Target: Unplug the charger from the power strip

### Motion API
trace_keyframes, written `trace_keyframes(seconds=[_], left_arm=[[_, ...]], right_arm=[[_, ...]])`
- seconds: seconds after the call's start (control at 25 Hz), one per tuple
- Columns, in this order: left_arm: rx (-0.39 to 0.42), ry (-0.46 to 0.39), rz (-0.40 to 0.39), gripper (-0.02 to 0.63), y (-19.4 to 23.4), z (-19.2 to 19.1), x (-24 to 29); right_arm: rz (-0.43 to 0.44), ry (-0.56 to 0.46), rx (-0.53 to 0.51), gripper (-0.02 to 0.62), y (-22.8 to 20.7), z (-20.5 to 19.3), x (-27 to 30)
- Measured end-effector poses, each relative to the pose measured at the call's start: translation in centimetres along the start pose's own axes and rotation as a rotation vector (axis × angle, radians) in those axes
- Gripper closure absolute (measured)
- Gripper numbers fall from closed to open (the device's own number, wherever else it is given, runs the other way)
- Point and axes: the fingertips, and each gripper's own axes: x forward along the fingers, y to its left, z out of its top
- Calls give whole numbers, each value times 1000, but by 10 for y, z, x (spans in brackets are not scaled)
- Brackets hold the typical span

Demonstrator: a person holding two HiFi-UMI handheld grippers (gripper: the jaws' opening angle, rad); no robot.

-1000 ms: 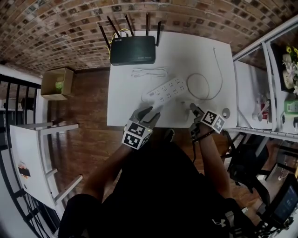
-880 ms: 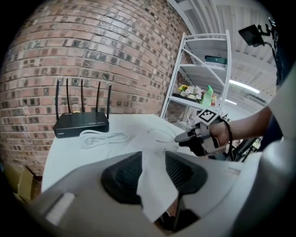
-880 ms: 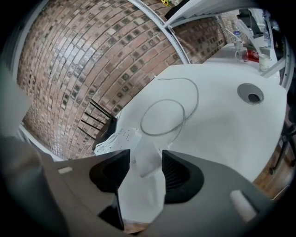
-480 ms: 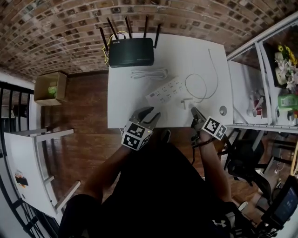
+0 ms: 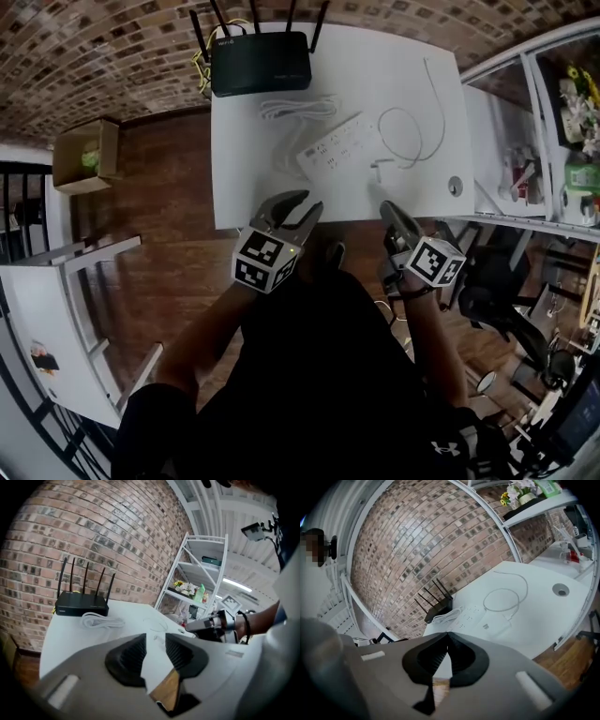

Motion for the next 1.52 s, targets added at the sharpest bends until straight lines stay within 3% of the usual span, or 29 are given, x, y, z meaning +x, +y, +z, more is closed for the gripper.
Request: trace_keyframes(seconds=[0.36, 0.48, 0.64, 0.96, 1.28, 1.52], left_arm=[[34, -85, 20, 485, -62, 17, -23], [34, -96, 31, 485, -93, 13, -22], [-31, -119, 21, 489, -147, 4, -20], [3, -143, 97, 491, -227, -18, -27], [6, -173, 98, 492, -218, -13, -53], [0, -218, 56, 494, -198, 9, -58]], right_arm=[[72, -56, -103, 584, 26, 4, -49], [99, -84, -127, 584, 24, 2, -72], [128, -123, -177, 584, 17, -4, -113], [171, -196, -295, 584, 8, -8, -176], [149, -253, -309, 584, 29, 0, -178], [98, -291, -394, 584, 47, 22, -166]])
